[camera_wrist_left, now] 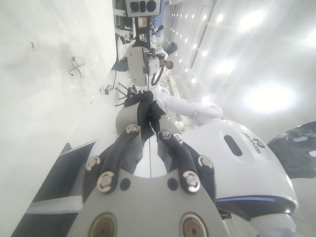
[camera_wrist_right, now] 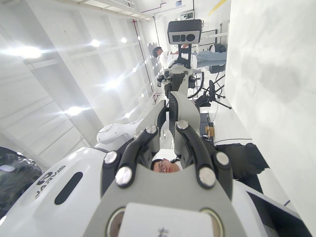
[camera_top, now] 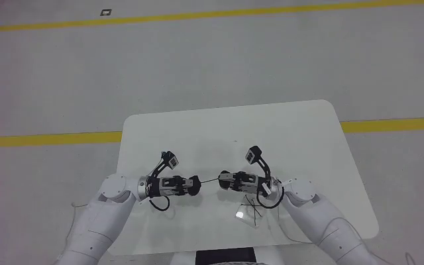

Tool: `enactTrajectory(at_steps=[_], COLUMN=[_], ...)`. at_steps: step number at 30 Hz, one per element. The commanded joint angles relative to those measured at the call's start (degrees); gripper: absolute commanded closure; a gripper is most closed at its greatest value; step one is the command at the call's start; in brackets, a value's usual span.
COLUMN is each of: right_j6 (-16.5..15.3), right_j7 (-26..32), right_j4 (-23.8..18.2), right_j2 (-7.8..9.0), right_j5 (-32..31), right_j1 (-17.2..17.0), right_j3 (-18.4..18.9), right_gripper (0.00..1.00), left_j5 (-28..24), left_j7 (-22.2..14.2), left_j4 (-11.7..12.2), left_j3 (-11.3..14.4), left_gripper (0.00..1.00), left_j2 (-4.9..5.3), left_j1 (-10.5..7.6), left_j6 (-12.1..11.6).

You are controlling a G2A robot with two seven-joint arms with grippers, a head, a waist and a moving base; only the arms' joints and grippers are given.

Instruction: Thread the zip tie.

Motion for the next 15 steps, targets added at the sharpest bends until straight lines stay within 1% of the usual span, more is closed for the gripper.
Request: enactTrajectory(at_steps=[1, 8, 15], right_j6=[-0.2, -1.0, -1.0], right_j7=[-0.4, -0.5, -0.5], right_j4=[-0.3, -0.7, -0.7], right_j2=[0.05, 0.19, 0.19], right_j5=[0.3, 1.7, 1.7], right_j1=[-0.3, -0.9, -0.9], right_j3=[0.4, 1.5, 1.5], right_gripper=[1.0, 1.0, 1.0], left_j5=[0.0, 0.0, 0.0], left_j7=[0.0, 0.0, 0.0], left_j4=[0.0, 0.0, 0.0], left_j3=[0.0, 0.0, 0.0], left_gripper=[0.0, 0.0, 0.0], left_j2=[0.0, 0.0, 0.0], left_j1=[0.0, 0.0, 0.0], left_j6=[0.0, 0.0, 0.0])
